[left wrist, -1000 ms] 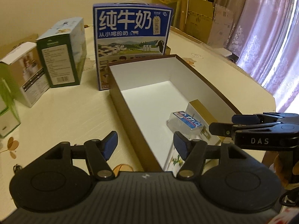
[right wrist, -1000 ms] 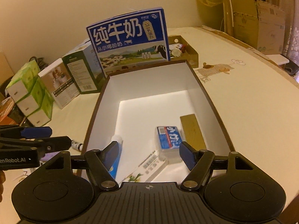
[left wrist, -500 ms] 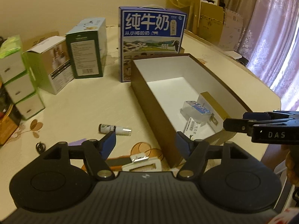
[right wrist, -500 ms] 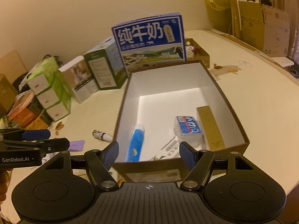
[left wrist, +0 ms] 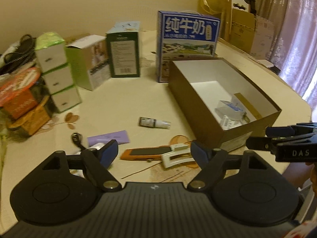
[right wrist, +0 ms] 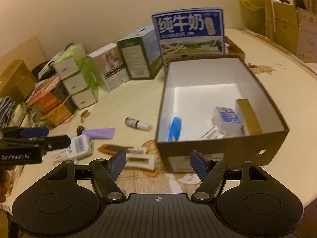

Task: Organize rigid objects
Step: 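Withdraw both open tools from the brown box back over the table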

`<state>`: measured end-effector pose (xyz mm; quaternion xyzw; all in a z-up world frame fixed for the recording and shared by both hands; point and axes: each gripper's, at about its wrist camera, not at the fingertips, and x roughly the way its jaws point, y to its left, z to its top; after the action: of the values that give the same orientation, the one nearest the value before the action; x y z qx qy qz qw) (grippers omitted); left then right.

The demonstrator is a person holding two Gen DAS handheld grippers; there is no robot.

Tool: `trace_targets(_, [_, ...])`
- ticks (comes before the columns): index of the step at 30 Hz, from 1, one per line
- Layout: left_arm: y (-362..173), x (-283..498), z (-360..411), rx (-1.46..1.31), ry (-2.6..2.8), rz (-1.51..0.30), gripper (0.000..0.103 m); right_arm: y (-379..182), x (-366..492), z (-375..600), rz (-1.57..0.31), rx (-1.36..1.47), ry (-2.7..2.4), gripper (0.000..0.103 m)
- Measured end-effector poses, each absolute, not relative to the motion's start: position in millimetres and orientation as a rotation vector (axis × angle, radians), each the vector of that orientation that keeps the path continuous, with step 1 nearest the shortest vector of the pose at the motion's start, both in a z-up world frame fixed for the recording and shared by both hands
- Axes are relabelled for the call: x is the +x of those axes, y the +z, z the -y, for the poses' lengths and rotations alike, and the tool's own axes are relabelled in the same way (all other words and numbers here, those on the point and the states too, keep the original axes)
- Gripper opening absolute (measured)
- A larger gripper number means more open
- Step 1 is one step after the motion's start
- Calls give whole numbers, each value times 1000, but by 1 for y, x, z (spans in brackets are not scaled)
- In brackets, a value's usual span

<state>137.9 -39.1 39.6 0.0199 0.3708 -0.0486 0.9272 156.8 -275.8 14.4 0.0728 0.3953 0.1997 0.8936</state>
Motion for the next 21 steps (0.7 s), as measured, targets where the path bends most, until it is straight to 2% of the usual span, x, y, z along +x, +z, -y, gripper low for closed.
trace_targets(21, [42, 80, -16, -18, 2, -759, 77, 2, 126, 216, -849, 78, 567, 69])
